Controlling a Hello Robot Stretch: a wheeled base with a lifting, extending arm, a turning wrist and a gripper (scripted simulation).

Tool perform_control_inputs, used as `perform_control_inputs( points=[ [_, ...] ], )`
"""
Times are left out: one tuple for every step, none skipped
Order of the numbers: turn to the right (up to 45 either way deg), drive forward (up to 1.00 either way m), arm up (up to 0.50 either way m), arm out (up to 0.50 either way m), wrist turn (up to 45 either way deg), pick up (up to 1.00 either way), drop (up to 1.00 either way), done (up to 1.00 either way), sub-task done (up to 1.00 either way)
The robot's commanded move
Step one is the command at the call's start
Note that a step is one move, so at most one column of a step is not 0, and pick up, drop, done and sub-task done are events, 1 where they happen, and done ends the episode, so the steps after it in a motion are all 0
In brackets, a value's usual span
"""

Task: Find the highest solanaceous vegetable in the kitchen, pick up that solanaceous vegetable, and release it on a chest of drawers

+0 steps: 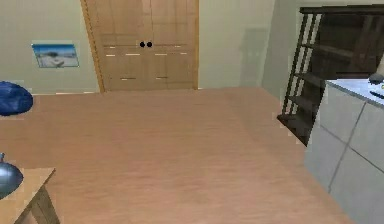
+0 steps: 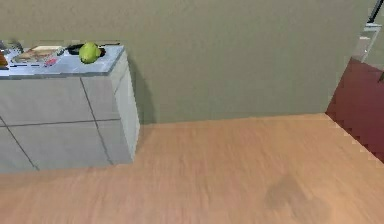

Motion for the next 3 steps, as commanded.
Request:
perform_control_inputs(
  points=[
    [45.0,0.00,0.00,0.00,0.0,0.00,0.00,0.00,0.00],
    [45.0,0.00,0.00,0.00,0.0,0.00,0.00,0.00,0.00],
    [0.0,1.00,0.00,0.00,0.0,0.00,0.00,0.00,0.00]
  ],
)
